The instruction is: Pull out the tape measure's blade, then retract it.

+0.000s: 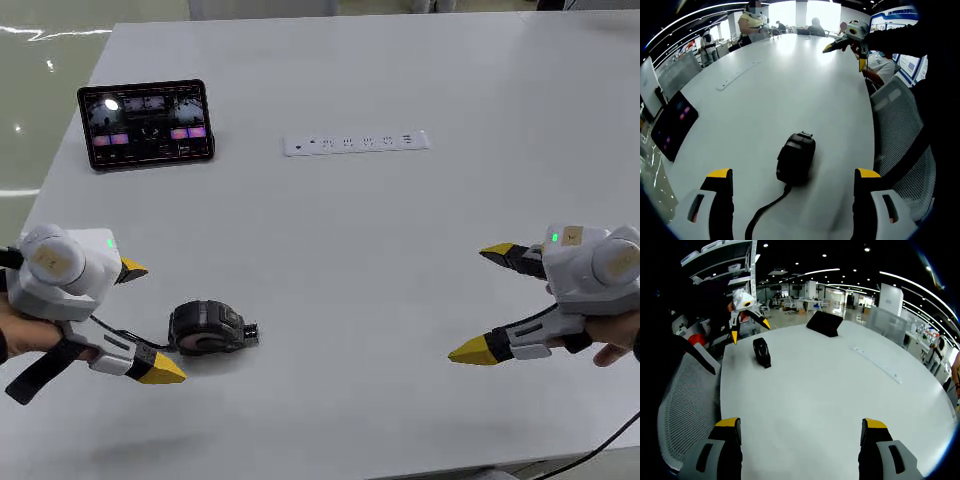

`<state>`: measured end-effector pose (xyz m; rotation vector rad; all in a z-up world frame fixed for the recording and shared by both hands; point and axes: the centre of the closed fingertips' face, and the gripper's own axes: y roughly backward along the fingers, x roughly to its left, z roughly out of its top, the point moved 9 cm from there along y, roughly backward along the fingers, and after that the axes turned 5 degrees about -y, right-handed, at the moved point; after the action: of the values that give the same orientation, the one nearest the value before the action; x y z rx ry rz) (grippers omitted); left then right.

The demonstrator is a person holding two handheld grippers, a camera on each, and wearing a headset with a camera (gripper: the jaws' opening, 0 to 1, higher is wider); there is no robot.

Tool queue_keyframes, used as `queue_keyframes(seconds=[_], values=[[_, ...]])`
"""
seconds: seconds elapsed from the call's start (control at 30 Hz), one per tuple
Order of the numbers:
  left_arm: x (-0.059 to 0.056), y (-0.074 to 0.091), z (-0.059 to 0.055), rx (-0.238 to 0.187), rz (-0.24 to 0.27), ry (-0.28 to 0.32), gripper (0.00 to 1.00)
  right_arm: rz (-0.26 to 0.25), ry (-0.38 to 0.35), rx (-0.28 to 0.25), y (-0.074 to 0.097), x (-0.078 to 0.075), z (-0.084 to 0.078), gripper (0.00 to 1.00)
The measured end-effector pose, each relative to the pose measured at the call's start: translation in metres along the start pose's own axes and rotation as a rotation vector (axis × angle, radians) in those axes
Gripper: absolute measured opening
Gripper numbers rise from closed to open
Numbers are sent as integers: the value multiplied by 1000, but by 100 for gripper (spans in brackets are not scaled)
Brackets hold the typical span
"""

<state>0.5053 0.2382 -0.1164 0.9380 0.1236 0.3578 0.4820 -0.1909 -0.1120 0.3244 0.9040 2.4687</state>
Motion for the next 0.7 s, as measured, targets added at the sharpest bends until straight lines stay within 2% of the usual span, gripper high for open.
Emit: queue_keyframes(seconds=[0.17,0.43,0.53,0.7], values=[[1,-12,5,32,-29,-26,99,21,13,2,-14,2,6,99],[1,-23,13,58,-62,-69,96,49,33,2,-36,6,15,99],[-1,-27,15,71,-68,-92,93,64,42,1,-47,4,16,98],[-3,-36,15,105,-88,-133,82,86,50,-11,-61,11,27,98]])
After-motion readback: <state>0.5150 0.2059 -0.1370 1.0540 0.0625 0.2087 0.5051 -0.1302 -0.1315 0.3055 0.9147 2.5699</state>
